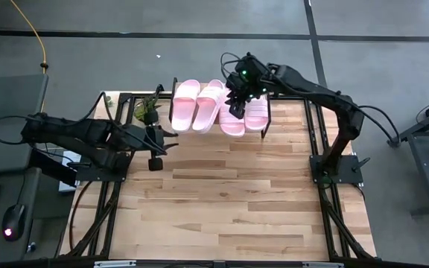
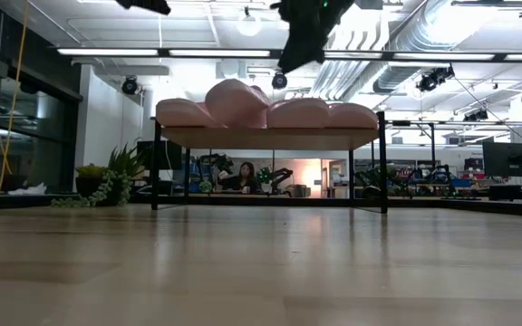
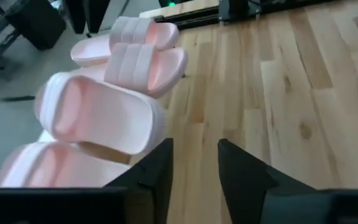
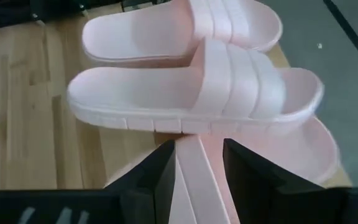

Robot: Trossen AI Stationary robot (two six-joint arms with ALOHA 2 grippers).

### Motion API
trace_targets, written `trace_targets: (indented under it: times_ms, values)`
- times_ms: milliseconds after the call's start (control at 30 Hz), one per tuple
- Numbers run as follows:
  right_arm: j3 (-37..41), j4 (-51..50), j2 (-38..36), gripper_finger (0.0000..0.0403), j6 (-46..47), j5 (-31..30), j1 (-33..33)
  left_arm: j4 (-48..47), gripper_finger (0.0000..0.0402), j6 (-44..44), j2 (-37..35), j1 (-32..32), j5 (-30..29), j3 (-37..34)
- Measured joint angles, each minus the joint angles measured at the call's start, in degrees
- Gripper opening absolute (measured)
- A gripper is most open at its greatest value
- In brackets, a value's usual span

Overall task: Pick and place slides into the shelf
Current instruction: Adjust the pink slide

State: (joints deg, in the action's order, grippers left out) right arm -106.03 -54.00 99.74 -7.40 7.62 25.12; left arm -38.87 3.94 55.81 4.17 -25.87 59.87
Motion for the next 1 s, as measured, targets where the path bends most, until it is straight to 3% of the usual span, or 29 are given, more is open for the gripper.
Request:
trace_targets:
  times_ms: [300,667,833,1000]
  values:
    - [8.0,8.4,0.0,0.0126,-1.8,-0.8,-1.2,3.2,0.0069,-0.5,-2.4,0.0,4.1,-6.7]
    - [8.0,10.1,0.9,0.0126,-2.0,-1.7,-1.7,2.7,0.0071,-2.7,-2.3,0.0,3.9,-7.1]
    - [8.0,11.6,1.7,0.0126,-3.0,-7.1,-1.6,2.9,0.0073,-2.3,-2.3,0.0,3.2,-8.1]
    - [8.0,14.0,2.6,0.0126,-3.9,-7.5,-1.1,2.9,0.0073,-1.8,-2.3,0.0,1.6,-8.2]
